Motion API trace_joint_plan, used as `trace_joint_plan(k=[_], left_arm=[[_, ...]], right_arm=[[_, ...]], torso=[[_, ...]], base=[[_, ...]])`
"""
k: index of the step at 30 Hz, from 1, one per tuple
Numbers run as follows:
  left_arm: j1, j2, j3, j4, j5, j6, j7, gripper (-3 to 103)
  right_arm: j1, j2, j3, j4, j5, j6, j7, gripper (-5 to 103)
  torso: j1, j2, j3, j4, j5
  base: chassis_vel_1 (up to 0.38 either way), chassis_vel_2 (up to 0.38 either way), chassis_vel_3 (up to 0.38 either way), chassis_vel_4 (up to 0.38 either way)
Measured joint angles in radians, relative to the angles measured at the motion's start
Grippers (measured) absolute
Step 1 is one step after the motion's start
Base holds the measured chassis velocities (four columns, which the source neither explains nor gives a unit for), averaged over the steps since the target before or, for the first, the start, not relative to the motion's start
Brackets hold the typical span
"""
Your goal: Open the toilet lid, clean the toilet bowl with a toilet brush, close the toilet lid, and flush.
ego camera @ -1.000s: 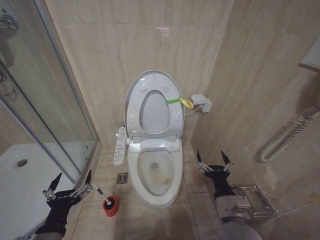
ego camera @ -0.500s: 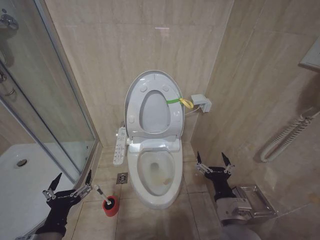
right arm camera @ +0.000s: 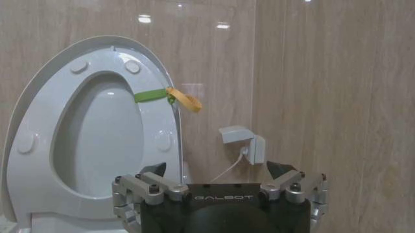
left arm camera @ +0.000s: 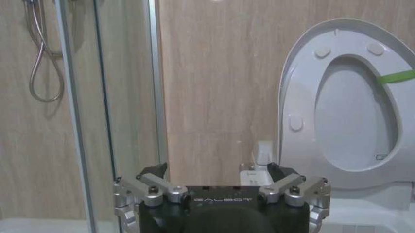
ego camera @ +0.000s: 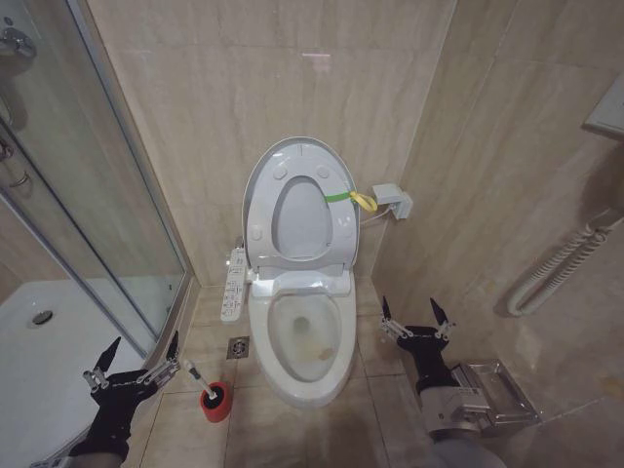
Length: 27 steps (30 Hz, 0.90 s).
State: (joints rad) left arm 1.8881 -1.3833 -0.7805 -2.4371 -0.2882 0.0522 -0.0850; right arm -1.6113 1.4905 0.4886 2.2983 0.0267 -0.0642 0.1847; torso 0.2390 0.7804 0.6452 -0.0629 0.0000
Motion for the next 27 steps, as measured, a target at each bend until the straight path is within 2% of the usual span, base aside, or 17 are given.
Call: trace_joint_plan(k=[27], left_arm=[[0.0, 0.0, 0.0, 0.0, 0.0, 0.0, 0.0, 100]], right_arm=[[0.0, 0.0, 0.0, 0.0, 0.001, -0.001, 0.001, 100]], torso=[[0.0, 0.0, 0.0, 0.0, 0.0]], base=[[0.0, 0.0, 0.0, 0.0]])
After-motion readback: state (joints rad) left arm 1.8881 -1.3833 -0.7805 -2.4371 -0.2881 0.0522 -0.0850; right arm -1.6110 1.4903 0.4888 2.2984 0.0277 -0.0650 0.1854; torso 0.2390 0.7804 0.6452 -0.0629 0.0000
